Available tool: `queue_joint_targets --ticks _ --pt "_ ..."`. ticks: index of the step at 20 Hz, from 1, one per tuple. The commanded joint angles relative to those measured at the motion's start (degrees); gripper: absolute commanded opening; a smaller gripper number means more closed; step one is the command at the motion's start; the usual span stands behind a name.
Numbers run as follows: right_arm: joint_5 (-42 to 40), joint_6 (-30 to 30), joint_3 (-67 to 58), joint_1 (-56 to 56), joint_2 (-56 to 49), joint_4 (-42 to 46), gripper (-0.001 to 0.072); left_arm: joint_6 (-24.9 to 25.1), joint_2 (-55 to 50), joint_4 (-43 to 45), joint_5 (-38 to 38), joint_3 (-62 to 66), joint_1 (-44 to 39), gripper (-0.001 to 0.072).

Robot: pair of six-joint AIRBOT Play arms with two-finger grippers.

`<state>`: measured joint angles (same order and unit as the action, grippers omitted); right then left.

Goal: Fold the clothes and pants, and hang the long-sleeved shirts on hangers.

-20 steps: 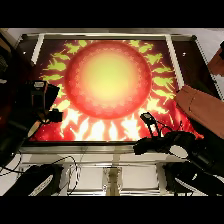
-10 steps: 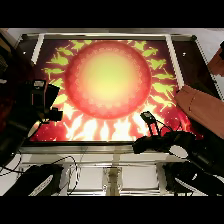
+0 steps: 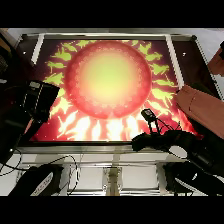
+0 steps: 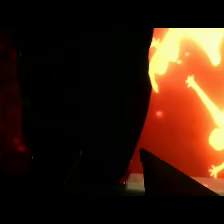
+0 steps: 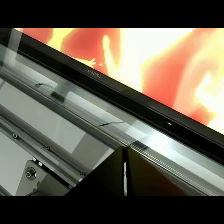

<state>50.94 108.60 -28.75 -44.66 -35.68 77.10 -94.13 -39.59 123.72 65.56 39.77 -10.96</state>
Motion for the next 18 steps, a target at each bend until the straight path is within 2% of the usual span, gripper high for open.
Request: queue_joint_targets --ticks 1,6,18 --pt "-1.51 -0.22 0.0 -0.07 0.02 1.09 0.0017 8.55 -0.26 0.79 0.79 -5.42 10.08 0.0412" --pt "-1.51 -0.22 0.0 -0.07 0.02 1.92 0.0017 12.59 -0.26 0.7 -0.15 -11.98 23.1 0.0412" --pt "-1.44 -0.15 -0.31 -0.07 0.02 -0.85 0.0017 12.55 -0.28 0.79 -11.69 -17.62 23.67 0.0411"
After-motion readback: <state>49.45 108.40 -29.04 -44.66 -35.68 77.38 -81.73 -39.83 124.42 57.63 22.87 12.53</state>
